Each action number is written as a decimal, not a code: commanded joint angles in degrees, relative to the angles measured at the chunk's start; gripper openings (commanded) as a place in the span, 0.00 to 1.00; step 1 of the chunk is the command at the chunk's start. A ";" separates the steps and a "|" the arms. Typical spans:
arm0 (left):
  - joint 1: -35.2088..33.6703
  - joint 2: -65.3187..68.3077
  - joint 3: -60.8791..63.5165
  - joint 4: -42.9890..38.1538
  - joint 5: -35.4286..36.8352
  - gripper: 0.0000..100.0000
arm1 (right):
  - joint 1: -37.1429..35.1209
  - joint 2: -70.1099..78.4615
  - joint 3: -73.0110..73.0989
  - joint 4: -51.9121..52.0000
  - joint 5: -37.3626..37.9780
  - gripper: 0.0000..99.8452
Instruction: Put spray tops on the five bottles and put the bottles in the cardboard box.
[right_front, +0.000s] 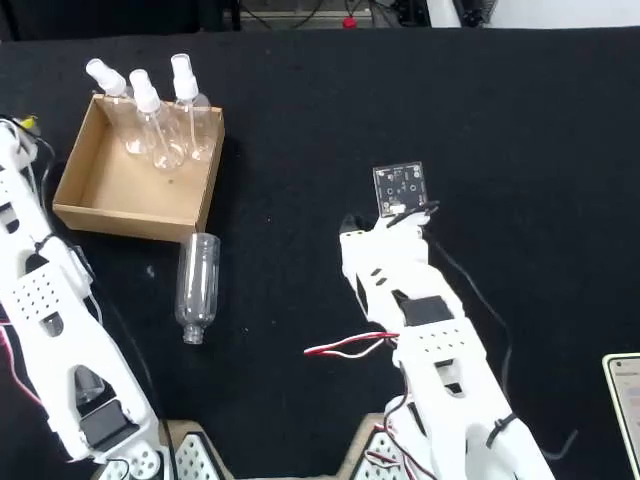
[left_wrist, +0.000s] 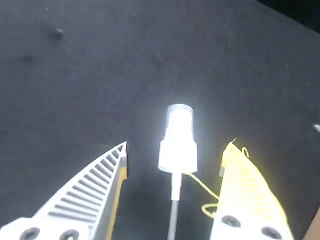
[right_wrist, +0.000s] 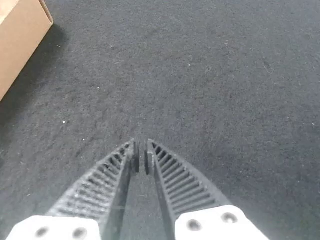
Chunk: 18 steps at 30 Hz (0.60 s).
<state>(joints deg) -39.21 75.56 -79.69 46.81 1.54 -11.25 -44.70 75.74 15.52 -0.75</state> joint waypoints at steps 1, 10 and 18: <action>2.07 -1.41 0.66 -1.67 0.70 0.29 | 0.79 0.22 -0.22 -1.14 -0.18 0.03; 1.27 -1.23 3.56 -1.67 0.79 0.24 | 0.79 0.22 -0.22 -1.14 -0.18 0.03; 0.48 -1.85 0.22 4.57 0.62 0.04 | 0.79 0.22 -0.22 -1.14 -0.18 0.03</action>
<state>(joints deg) -37.89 75.56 -75.21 48.40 2.15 -11.25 -44.70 75.74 15.52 -0.75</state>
